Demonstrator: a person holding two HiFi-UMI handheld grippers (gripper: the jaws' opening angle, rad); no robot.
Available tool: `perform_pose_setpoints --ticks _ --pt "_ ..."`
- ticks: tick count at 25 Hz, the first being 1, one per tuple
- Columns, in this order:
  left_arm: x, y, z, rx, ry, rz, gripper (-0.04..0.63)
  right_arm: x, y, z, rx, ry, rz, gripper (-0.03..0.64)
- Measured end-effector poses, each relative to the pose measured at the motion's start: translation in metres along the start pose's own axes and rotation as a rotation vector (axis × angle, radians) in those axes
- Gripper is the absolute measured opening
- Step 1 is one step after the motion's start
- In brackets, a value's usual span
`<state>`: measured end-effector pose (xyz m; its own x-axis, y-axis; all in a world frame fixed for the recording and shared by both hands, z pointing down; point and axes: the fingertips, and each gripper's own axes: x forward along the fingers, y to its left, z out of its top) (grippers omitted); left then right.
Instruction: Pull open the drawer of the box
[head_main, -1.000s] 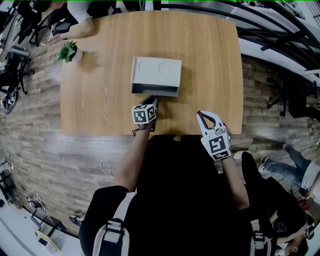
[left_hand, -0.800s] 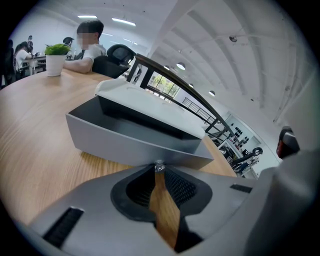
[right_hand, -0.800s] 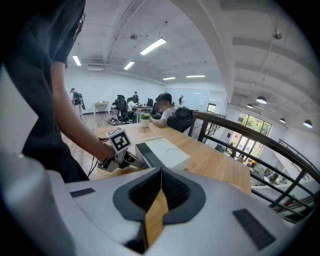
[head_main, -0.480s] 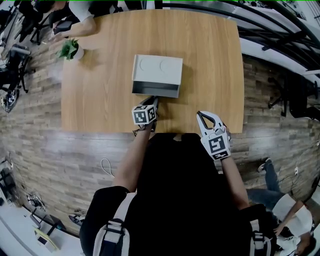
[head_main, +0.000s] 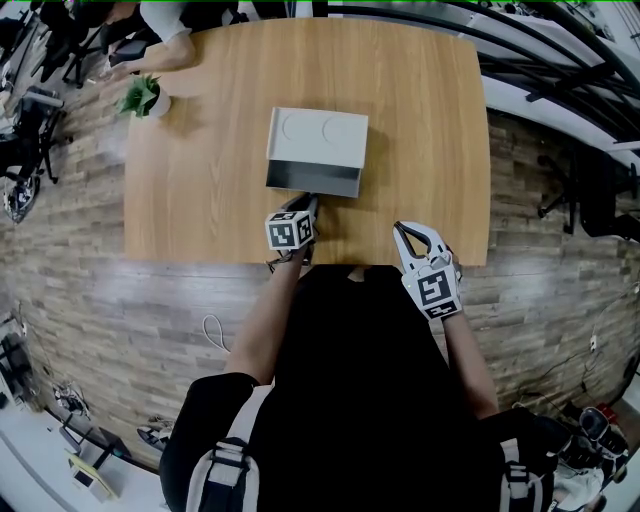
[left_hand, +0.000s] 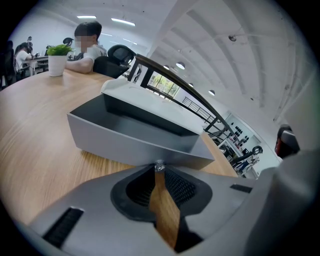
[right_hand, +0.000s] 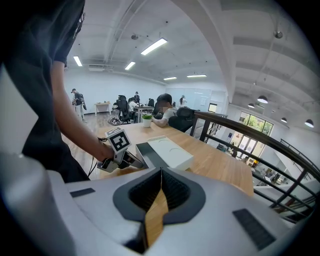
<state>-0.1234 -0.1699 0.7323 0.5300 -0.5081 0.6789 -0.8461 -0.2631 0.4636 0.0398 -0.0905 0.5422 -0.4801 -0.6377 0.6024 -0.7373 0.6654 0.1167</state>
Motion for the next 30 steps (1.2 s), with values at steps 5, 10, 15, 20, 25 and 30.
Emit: perform_pose_setpoints --ticks 5,10,15,20,25,30 --pt "0.0 0.001 0.0 -0.007 -0.004 0.002 0.078 0.003 0.003 0.001 -0.005 0.0 0.01 0.025" --pt "-0.002 0.001 -0.004 -0.023 -0.009 0.002 0.078 0.005 0.006 0.001 -0.008 -0.001 0.016 0.025" --pt "-0.005 0.001 -0.008 -0.026 -0.01 0.003 0.078 0.005 0.01 0.001 -0.015 -0.001 0.024 0.025" --pt "-0.009 0.001 -0.012 -0.034 -0.01 0.006 0.078 0.004 0.012 0.002 -0.018 -0.004 0.027 0.025" --pt "-0.011 0.0 -0.015 -0.051 -0.013 0.009 0.078 0.004 0.014 0.0 -0.021 -0.001 0.036 0.025" --pt "-0.014 0.001 -0.019 -0.062 -0.014 0.011 0.078 0.007 0.017 0.003 -0.023 -0.004 0.045 0.025"
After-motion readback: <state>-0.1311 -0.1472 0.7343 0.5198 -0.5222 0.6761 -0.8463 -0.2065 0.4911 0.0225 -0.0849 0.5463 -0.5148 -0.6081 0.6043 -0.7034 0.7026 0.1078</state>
